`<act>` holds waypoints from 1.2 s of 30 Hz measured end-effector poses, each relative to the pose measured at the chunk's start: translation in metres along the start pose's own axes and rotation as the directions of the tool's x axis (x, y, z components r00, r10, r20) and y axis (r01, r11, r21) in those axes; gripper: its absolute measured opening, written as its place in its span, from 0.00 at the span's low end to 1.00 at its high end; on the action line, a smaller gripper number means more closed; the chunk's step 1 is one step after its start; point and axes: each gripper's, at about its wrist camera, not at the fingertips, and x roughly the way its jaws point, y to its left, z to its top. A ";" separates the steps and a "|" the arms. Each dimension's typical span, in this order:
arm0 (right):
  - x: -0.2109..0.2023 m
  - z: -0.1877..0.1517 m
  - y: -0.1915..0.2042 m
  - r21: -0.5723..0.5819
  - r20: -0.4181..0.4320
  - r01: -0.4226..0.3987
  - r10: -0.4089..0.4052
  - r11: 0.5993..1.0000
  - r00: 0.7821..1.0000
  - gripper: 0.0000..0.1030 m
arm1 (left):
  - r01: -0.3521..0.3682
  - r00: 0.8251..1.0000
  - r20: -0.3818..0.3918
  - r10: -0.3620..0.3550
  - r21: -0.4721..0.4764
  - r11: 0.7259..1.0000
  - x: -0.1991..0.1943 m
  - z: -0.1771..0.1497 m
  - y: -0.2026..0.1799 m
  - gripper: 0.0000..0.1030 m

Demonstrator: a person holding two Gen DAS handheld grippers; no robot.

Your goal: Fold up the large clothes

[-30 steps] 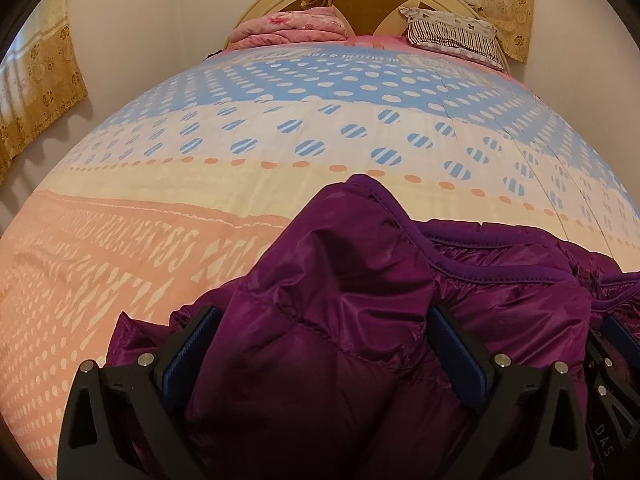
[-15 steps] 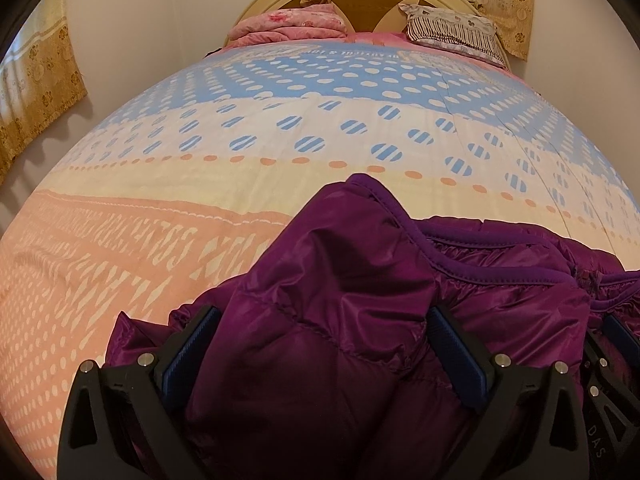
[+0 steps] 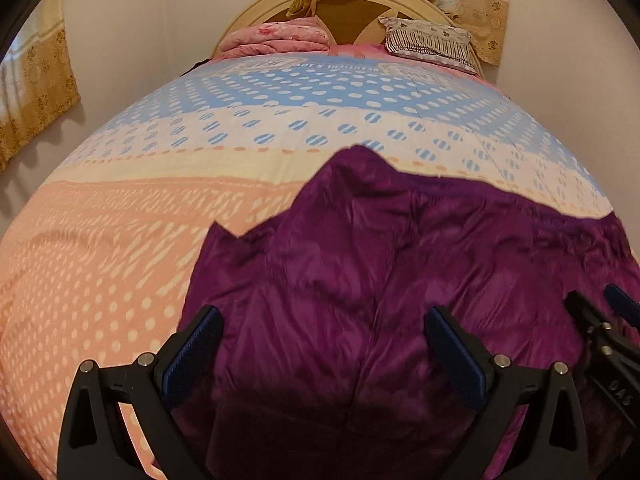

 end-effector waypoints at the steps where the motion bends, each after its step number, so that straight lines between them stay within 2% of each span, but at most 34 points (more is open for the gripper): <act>1: 0.004 -0.001 0.003 -0.019 -0.005 0.011 -0.011 1.000 1.000 0.76 | -0.017 1.000 -0.002 0.017 0.015 1.000 0.004 -0.003 -0.003 0.99; 6: 0.024 -0.007 0.003 -0.031 -0.004 0.040 -0.040 0.999 0.999 0.82 | -0.049 0.998 0.028 0.048 0.013 0.999 0.014 -0.008 -0.006 0.99; 21: 0.039 -0.006 -0.002 -0.009 -0.070 0.043 -0.043 0.999 0.997 0.87 | -0.080 0.997 0.018 0.079 0.031 0.996 0.027 -0.005 -0.013 0.99; 26: 0.040 -0.005 -0.002 -0.008 -0.085 0.044 -0.044 0.999 0.995 0.87 | -0.077 0.997 0.001 0.078 0.029 0.997 0.014 -0.008 -0.008 0.99; 31: 0.042 -0.004 0.000 -0.010 -0.088 0.049 -0.050 0.999 0.995 0.88 | -0.094 0.994 0.051 0.092 0.041 0.995 -0.006 -0.029 0.001 0.99; 33: 0.032 -0.004 -0.001 -0.003 -0.100 0.051 -0.051 0.999 0.994 0.88 | -0.099 0.994 0.045 0.098 0.024 0.995 -0.013 -0.033 0.008 0.99; 36: -0.007 -0.018 0.005 0.016 -0.049 0.047 -0.046 0.999 0.998 0.87 | -0.104 0.993 0.061 0.104 -0.016 0.994 -0.033 -0.043 0.028 0.99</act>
